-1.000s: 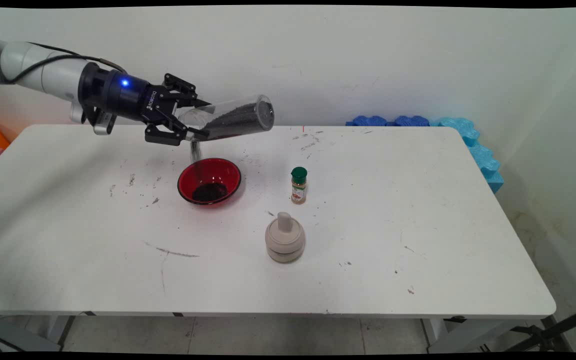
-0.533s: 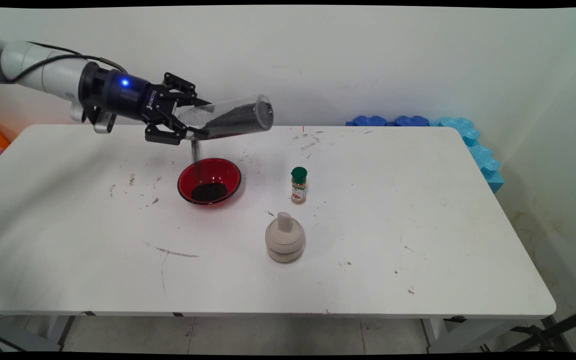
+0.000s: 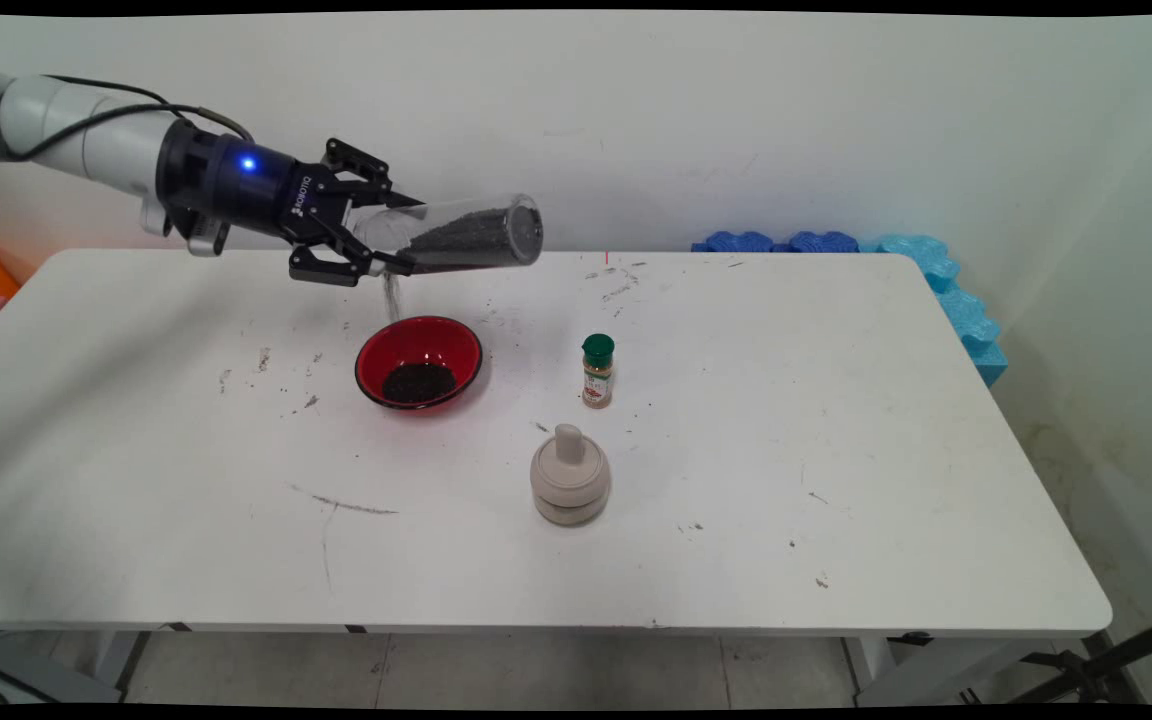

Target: Pour the black seasoning powder in the red bowl

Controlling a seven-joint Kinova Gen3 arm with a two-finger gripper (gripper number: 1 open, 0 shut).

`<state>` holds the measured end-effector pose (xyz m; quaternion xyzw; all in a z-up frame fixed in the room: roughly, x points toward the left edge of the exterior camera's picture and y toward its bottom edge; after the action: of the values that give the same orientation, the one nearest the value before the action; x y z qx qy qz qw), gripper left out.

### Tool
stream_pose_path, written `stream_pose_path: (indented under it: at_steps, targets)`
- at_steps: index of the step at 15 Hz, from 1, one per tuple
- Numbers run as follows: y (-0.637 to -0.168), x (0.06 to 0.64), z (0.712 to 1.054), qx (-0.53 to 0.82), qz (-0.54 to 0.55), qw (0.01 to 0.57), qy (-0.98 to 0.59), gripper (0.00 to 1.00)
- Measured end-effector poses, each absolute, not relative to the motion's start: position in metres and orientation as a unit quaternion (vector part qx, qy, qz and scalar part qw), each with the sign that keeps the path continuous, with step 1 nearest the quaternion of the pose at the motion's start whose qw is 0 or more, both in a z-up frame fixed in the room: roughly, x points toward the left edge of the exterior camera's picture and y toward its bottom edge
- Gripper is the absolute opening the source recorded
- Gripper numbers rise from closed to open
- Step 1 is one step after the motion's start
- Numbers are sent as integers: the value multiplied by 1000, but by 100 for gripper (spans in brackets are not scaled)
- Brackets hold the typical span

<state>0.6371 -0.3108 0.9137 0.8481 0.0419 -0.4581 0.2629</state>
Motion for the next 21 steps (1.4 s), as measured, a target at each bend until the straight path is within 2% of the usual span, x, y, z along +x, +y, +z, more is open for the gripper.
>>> stream_pose_path:
  at_steps: [10,21]
  targets:
    - [-309,639,918,857,-426,290,-27,0]
    - [-300,638,929,849,-346,339,-213,0]
